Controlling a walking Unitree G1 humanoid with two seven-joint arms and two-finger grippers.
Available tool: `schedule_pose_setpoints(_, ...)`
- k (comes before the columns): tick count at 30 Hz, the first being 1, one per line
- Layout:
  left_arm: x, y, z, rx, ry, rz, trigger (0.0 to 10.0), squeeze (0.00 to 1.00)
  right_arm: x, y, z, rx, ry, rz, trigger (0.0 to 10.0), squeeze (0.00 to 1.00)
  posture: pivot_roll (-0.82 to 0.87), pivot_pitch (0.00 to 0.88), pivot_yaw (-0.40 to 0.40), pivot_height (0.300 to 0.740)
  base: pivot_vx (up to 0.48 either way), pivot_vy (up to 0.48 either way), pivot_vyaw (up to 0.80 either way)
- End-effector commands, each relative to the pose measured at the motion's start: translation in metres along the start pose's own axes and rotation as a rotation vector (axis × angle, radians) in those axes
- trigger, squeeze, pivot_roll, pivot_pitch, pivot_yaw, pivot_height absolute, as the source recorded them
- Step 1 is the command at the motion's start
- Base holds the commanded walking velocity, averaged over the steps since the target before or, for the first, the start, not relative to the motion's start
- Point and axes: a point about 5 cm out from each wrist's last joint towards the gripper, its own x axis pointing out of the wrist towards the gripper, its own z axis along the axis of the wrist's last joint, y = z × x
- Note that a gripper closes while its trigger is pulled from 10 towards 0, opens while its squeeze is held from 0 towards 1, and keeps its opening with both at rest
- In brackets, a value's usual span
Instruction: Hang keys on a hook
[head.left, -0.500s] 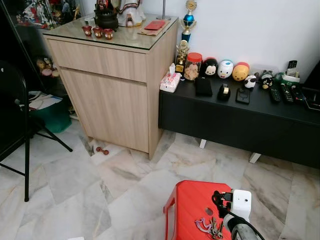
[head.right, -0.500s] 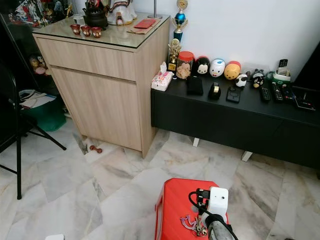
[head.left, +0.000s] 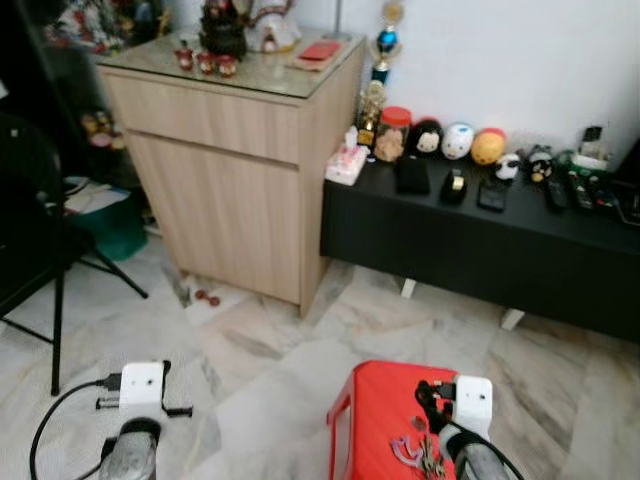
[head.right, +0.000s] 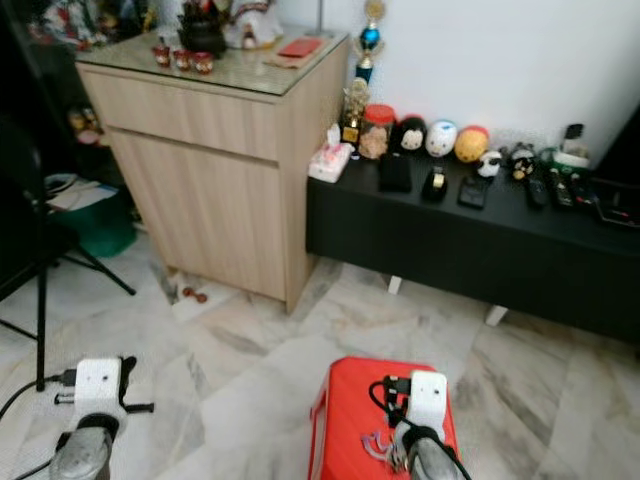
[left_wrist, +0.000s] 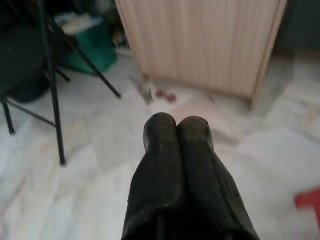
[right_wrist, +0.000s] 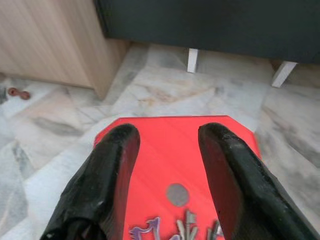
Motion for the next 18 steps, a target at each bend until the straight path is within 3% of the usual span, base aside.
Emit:
schedule_pose_setpoints(1, 0.000, -0.006, 0.007, -0.017, -0.051, -0.030, 10.0, 0.00, 0.001, 0.003, 0.000, 0.004, 0.013, 0.006, 10.0, 0.00, 0.24, 0.000, -0.076, 0.740, 0.000, 0.000, 0.00)
schedule_pose_setpoints(6, -0.003, -0.009, 0.011, -0.041, -0.067, -0.083, 10.0, 0.00, 0.002, 0.009, -0.001, 0.012, 0.025, 0.012, 10.0, 0.00, 0.24, 0.000, -0.066, 0.740, 0.000, 0.000, 0.00)
schedule_pose_setpoints(12, 0.001, -0.009, 0.016, -0.111, -0.079, -0.056, 10.0, 0.00, 0.004, 0.011, 0.000, 0.010, 0.026, 0.020, 10.0, 0.00, 0.24, 0.000, -0.074, 0.740, 0.000, 0.000, 0.00)
schedule_pose_setpoints(18, -0.002, -0.011, 0.022, -0.174, -0.108, -0.041, 10.0, 0.00, 0.001, 0.004, -0.001, -0.043, 0.028, 0.022, 10.0, 0.00, 0.22, 0.000, -0.088, 0.740, 0.000, 0.000, 0.00)
